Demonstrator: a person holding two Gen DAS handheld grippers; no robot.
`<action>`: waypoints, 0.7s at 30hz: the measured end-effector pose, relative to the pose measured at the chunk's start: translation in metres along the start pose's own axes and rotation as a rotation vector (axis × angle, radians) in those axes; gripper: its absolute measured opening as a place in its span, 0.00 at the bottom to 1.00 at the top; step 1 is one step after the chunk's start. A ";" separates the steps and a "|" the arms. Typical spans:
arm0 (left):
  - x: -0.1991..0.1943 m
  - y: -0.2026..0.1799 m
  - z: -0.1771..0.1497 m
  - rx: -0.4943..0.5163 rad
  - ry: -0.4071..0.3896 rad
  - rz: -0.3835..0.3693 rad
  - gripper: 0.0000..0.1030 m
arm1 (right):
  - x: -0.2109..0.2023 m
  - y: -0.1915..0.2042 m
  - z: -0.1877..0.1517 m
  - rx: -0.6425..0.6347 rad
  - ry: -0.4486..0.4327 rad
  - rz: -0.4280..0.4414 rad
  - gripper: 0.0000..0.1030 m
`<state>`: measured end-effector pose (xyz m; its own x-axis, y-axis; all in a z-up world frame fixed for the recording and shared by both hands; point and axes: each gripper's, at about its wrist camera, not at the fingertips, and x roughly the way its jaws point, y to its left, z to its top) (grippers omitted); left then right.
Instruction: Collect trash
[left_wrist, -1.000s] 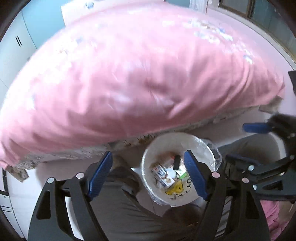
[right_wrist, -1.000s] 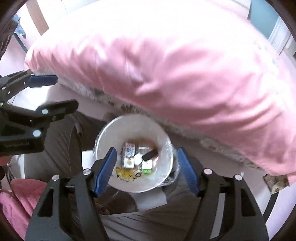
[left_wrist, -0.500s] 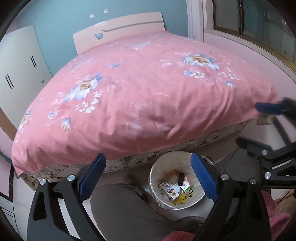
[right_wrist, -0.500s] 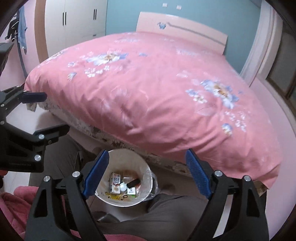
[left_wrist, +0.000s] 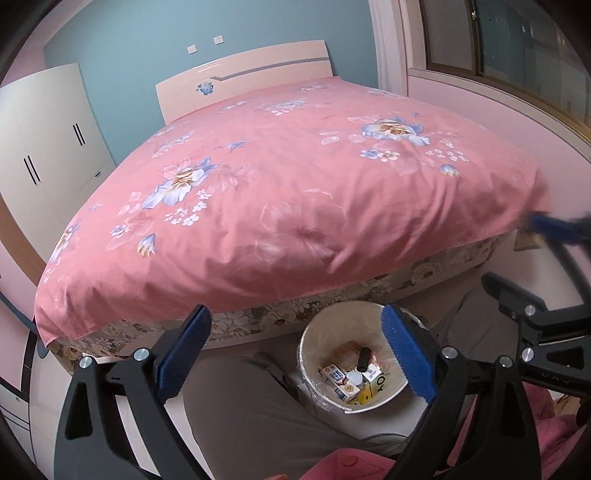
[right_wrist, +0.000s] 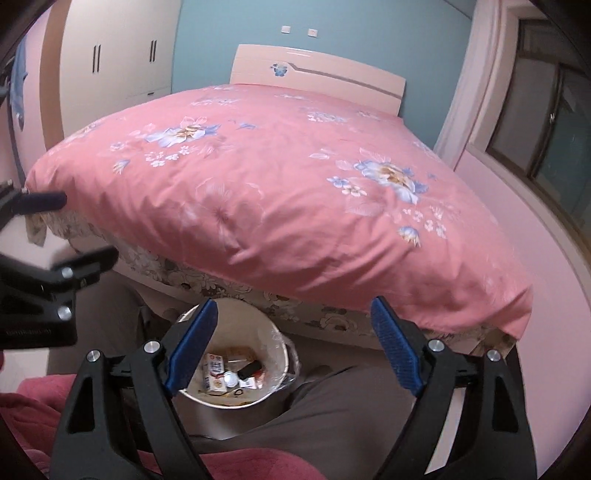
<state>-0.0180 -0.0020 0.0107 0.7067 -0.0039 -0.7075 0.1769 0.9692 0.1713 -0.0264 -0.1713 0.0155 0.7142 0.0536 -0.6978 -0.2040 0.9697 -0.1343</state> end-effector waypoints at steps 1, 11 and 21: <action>-0.001 -0.002 -0.001 0.002 0.001 -0.001 0.92 | 0.000 -0.002 -0.001 0.012 0.001 0.006 0.81; -0.002 -0.009 -0.005 0.013 0.003 -0.008 0.92 | 0.000 -0.003 -0.008 0.051 0.035 0.036 0.81; -0.003 -0.009 -0.005 0.012 0.005 -0.011 0.92 | 0.000 -0.003 -0.009 0.054 0.043 0.043 0.81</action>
<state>-0.0252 -0.0094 0.0073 0.7014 -0.0128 -0.7127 0.1924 0.9661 0.1720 -0.0317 -0.1761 0.0100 0.6757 0.0863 -0.7321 -0.1965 0.9783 -0.0660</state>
